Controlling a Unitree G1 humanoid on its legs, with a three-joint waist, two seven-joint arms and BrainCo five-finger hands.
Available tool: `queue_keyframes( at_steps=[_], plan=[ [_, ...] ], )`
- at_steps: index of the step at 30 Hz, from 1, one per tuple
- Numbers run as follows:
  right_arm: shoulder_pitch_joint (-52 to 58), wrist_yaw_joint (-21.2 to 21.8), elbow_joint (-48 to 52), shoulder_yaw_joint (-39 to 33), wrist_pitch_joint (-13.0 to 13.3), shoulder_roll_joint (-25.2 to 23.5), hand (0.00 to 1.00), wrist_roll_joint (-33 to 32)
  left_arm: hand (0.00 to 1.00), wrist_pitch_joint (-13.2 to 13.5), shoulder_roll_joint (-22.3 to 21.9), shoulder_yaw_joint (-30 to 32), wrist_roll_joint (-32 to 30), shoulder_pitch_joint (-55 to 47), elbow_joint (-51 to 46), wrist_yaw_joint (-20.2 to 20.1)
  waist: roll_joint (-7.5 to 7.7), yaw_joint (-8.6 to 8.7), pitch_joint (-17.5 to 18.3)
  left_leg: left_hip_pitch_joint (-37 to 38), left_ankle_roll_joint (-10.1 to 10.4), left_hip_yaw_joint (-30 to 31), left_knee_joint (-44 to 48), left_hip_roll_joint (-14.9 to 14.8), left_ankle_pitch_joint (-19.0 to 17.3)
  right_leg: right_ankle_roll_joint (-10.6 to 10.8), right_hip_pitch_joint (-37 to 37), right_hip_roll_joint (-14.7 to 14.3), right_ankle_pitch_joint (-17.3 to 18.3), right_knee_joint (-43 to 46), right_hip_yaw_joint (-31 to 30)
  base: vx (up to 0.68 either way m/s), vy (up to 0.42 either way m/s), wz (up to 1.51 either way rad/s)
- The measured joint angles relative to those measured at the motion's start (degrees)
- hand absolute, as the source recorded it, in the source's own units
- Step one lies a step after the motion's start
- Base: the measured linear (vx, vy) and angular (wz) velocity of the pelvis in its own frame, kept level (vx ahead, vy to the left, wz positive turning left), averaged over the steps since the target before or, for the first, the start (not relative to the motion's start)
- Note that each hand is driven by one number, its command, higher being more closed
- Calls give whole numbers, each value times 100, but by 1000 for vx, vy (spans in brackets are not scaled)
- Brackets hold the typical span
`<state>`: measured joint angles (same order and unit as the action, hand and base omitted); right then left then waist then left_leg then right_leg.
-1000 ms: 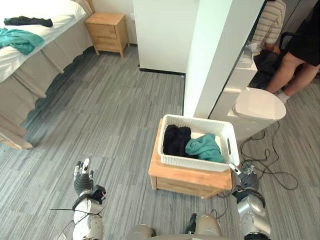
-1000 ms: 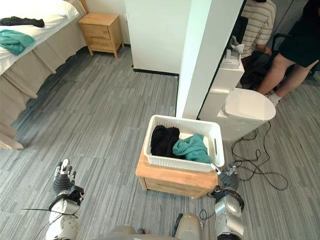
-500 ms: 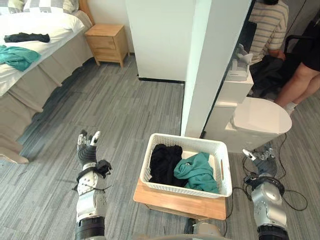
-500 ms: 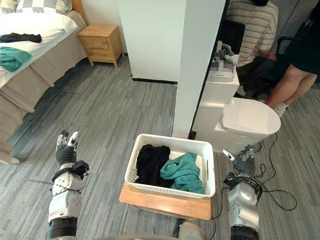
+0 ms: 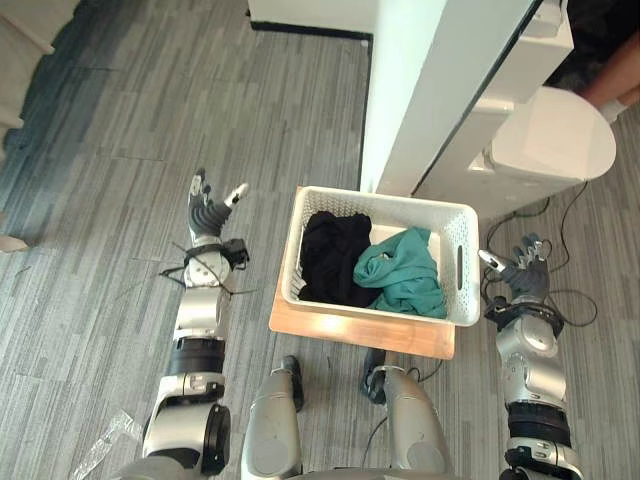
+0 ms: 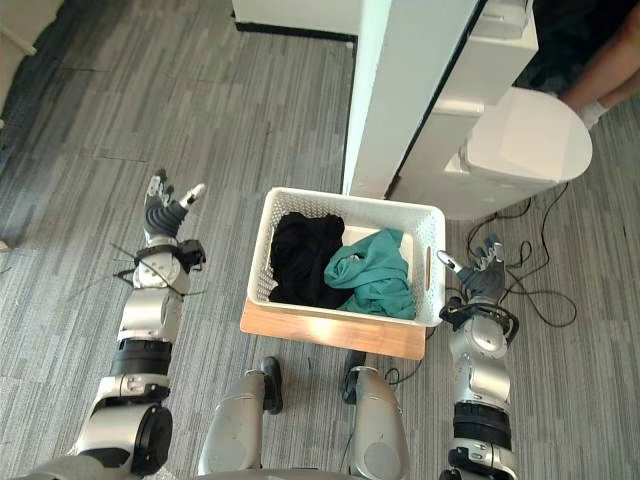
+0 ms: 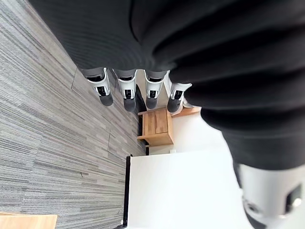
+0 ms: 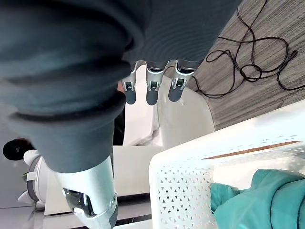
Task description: Pick up the laundry basket with both hands and put the clothes into the washing machine.
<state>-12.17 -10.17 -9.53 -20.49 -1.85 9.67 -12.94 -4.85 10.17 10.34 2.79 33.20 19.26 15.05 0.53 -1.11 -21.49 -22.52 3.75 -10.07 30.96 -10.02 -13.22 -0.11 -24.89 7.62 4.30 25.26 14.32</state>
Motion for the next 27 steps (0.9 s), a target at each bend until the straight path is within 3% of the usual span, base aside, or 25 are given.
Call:
queue_keyframes(
  at_steps=[3, 9, 15, 21, 27],
  plan=[
    [-44, 5, 234, -36, -93, 95, 0, -51, 0, -4, 146, -231, -2, 517, 350, -111, -4, -113, -66, -226, 0, -48, 9, -101, 3, -40, -204, -96, -64, -53, 0, 8, -42, -10],
    [-738, 21, 93, -59, -107, 404, 0, -369, 0, -119, 399, -581, 0, 1941, 1801, -332, -15, -119, -294, -656, 57, 73, 68, -139, 51, -86, -519, -123, -113, -70, 133, 32, -27, 4],
    [-2076, 112, -1040, -28, -107, 700, 0, -951, 0, -349, 661, -569, -241, 3072, 3150, -792, -28, -138, -463, -901, 130, 70, 99, -202, 95, -111, -693, -182, -259, -251, 198, 53, 3, -2],
    [-2812, 496, -1953, 57, -87, 1183, 0, -1542, 0, -388, 1020, -571, -1123, 3858, 3336, -910, -60, -135, -653, -1056, 184, 70, 15, -196, 223, -104, -702, -173, -392, -479, 327, 39, 13, 8],
    [-3064, 785, -2893, 293, -90, 1418, 0, -2035, 0, -357, 1478, -616, -1383, 3964, 3337, -1020, -65, -145, -656, -1112, 272, 194, -232, -184, 407, -110, -720, -183, -419, -563, 524, 24, -46, 13]
  ],
)
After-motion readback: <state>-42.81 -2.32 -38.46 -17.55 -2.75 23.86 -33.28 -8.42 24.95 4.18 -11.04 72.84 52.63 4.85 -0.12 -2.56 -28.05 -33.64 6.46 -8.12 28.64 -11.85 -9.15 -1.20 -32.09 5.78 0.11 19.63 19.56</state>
